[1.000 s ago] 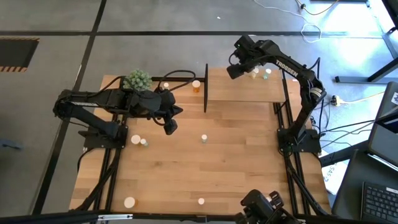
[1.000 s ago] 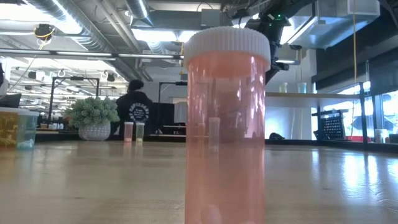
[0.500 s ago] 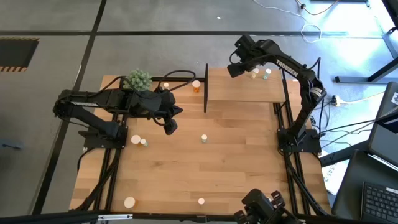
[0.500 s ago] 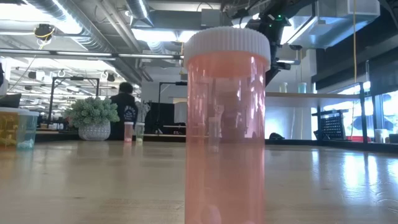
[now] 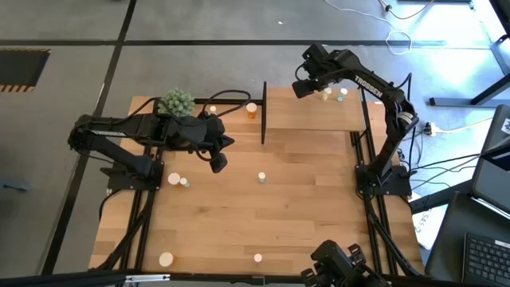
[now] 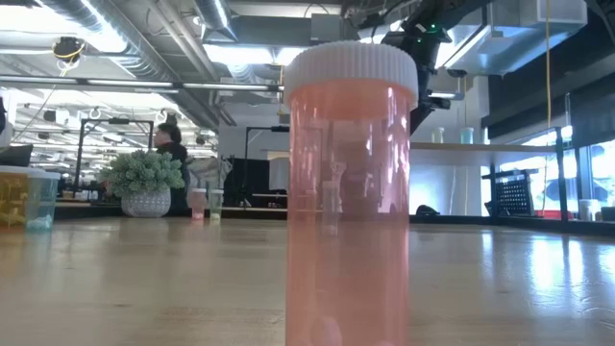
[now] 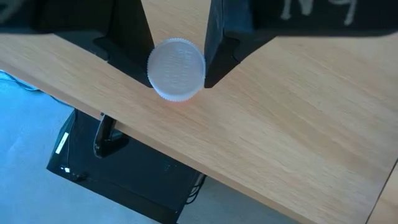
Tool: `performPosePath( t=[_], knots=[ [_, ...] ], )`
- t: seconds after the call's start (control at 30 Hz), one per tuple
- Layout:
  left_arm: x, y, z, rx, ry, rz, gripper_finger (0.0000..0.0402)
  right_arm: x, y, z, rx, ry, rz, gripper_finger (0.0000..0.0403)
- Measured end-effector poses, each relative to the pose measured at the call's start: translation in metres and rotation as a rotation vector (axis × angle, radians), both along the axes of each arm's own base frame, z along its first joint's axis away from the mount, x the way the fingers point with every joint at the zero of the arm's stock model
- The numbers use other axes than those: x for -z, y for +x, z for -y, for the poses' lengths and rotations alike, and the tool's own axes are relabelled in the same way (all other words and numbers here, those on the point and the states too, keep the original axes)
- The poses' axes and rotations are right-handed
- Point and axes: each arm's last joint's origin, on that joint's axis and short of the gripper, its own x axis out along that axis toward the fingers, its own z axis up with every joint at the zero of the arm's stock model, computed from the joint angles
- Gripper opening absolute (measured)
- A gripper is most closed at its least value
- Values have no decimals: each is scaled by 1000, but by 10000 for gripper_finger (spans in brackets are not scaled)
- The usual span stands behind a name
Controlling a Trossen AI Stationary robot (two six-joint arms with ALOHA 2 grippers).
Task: Pick and place medicine bottles onto shelf by color
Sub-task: Put the middle pink pill bottle on the shelf
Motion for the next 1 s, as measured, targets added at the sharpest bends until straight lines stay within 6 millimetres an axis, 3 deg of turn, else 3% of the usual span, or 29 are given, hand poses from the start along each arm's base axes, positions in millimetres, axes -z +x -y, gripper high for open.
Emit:
performPosePath(
  t=[1.0],
  knots=[
    [0,0,0,0,0,0,0,8,4,3,-9,34,0,124]
  ],
)
